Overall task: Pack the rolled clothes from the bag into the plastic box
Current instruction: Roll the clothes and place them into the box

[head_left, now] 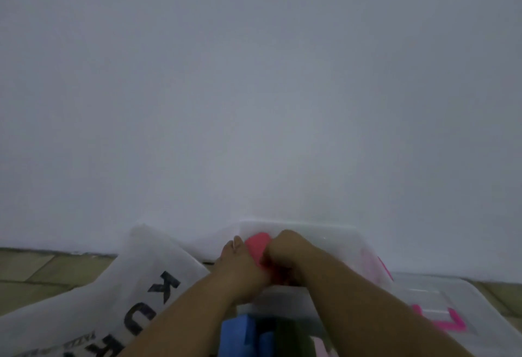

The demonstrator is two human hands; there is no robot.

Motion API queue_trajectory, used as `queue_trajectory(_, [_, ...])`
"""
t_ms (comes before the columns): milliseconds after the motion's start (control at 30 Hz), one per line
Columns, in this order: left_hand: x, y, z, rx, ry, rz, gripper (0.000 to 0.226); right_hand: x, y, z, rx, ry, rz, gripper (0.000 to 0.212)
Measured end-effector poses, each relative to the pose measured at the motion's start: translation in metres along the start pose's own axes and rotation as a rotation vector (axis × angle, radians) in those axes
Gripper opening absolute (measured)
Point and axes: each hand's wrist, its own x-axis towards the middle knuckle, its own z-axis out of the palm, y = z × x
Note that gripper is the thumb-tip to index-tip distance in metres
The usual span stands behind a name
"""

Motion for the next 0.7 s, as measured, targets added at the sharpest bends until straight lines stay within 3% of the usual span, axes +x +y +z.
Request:
queue_trajectory(167, [0.003,-0.005,-0.001,-0.042,-0.003,-0.028,0.112,0.006,-0.006,0.019,-0.114,-0.082,0.034,0.033])
queue_trajectory(233, [0.001,-0.005,-0.001,-0.052,-0.008,-0.029,0.116,0.012,0.002,0.013,-0.21,-0.154,0.032,0.022])
queue_trajectory(300, [0.0,-0.003,-0.002,-0.054,-0.011,-0.033,0.12,0.016,0.009,0.011,-0.152,-0.134,0.059,0.018])
queue_trajectory(467, [0.0,-0.002,-0.002,-0.041,0.001,-0.04,0.116,0.027,0.008,0.02,-0.266,-0.135,-0.001,0.017])
queue_trajectory(600, [0.003,-0.003,-0.002,-0.066,0.0,-0.061,0.116,0.026,0.007,0.018,-0.519,-0.155,-0.087,0.034])
queue_trajectory(700, [0.003,-0.001,-0.001,-0.083,0.019,-0.078,0.115,0.017,0.006,0.01,-0.593,-0.08,-0.125,0.037])
